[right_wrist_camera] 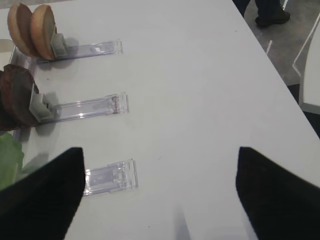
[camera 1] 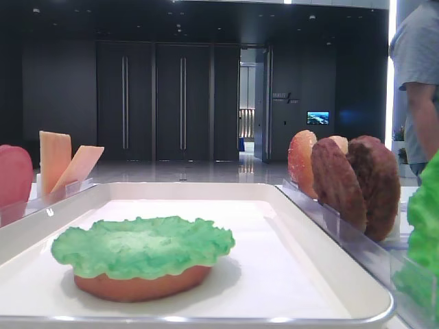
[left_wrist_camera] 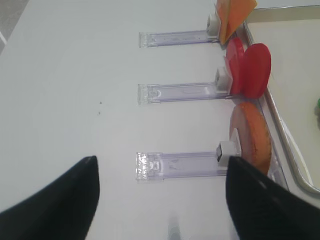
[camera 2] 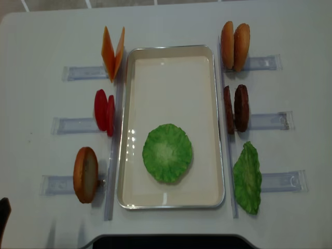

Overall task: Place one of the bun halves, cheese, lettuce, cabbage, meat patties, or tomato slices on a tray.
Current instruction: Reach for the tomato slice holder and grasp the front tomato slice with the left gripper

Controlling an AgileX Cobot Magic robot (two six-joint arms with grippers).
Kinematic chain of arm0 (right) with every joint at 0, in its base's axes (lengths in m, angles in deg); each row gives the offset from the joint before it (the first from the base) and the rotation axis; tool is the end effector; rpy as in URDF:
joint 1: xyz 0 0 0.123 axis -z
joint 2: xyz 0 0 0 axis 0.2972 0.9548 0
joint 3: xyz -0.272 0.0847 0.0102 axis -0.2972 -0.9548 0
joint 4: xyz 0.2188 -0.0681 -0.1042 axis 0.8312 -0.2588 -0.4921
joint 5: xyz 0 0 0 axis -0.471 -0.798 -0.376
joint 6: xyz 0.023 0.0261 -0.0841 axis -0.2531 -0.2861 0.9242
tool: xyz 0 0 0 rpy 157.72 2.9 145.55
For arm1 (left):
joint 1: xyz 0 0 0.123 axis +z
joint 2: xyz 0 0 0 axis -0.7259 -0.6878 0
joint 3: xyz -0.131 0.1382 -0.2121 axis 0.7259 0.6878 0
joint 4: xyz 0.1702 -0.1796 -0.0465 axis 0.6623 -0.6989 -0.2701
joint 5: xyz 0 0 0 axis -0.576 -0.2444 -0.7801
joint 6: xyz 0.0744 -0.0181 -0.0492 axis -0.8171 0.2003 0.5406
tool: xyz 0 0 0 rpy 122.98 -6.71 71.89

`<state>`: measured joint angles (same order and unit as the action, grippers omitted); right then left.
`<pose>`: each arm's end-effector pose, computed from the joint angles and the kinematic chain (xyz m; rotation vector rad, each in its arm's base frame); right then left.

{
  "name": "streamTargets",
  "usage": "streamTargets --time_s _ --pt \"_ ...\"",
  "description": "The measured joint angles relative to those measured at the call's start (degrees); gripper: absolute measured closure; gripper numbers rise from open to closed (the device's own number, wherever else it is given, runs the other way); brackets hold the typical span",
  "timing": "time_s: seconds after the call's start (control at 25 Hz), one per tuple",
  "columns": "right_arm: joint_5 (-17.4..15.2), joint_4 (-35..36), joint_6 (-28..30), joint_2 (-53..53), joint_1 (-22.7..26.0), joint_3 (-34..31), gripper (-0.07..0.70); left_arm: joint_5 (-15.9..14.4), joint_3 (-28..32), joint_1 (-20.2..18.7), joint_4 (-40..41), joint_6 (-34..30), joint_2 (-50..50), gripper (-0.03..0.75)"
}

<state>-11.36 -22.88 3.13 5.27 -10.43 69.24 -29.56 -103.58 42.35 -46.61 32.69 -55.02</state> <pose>-0.0098 0.0052 0.2732 0.1099 2.1017 -0.0211 -0.0059 0.0112 0.2659 0.0179 2.1031 0.0860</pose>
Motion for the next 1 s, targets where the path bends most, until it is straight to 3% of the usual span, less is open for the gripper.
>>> streamTargets --time_s 0.2,0.48,1.0 --pt "0.00 0.00 0.00 0.00 0.00 0.00 0.050 -1.12 -0.90 0.00 -0.05 2.46 -4.26 0.118" --pt "0.00 0.00 0.00 0.00 0.00 0.00 0.050 -7.47 -7.53 0.00 -0.44 3.56 -20.48 0.118" --pt "0.00 0.00 0.00 0.00 0.00 0.00 0.050 -7.47 -22.16 0.00 -0.06 3.62 -47.59 0.118"
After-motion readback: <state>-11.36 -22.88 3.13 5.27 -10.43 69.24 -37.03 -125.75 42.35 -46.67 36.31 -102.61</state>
